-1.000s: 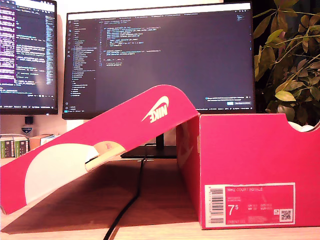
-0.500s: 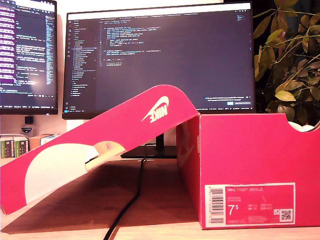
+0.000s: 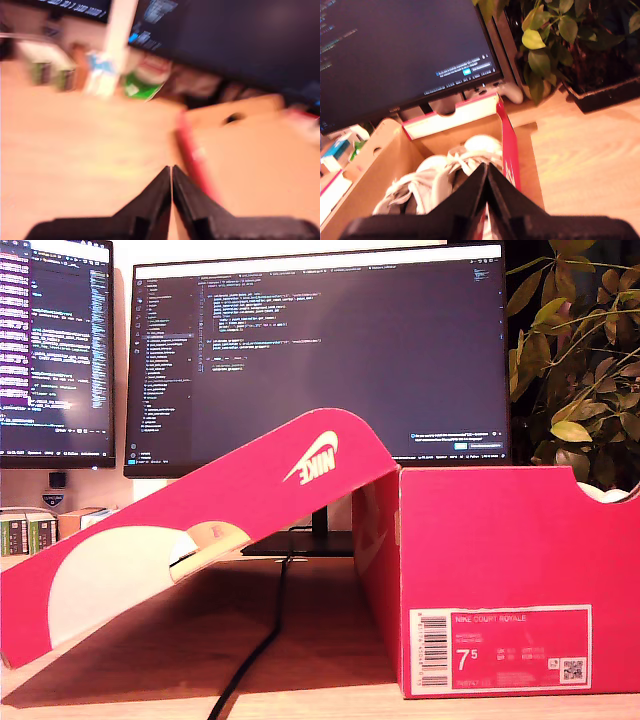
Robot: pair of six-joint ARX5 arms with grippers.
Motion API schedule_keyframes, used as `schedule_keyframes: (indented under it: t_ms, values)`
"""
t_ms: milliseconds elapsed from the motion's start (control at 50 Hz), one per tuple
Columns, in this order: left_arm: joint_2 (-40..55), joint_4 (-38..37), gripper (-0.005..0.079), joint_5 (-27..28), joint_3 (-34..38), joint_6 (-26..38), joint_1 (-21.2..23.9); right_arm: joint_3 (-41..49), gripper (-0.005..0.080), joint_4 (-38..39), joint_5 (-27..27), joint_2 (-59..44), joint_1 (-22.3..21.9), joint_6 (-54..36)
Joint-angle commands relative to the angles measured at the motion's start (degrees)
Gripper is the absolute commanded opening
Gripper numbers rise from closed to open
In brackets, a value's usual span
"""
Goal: Close the red shoebox by pushing the lid with your left arm and holding the box in place with your right arm
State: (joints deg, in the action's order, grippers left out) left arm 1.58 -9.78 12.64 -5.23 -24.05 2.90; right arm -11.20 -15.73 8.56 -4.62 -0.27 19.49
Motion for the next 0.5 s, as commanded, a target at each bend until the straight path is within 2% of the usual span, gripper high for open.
schedule_keyframes:
  t_ms: [0,200,480]
  values:
    - [2.97,-0.33,-0.0019,1.62,-2.4,-1.53,-0.13,-1.64,-0.0012,-0.2,-0.04,-2.95,0.15,0.02]
    - [14.03,-1.36,-0.0019,4.2,-8.79,-2.6,-0.15,-7.54,-0.0012,-0.77,-0.11,-12.02,0.13,-0.59]
    - [34.86,-1.64,-0.0019,9.07,-18.34,-0.31,-0.17,-19.45,-0.0012,-4.0,-0.11,-28.37,0.13,-8.66]
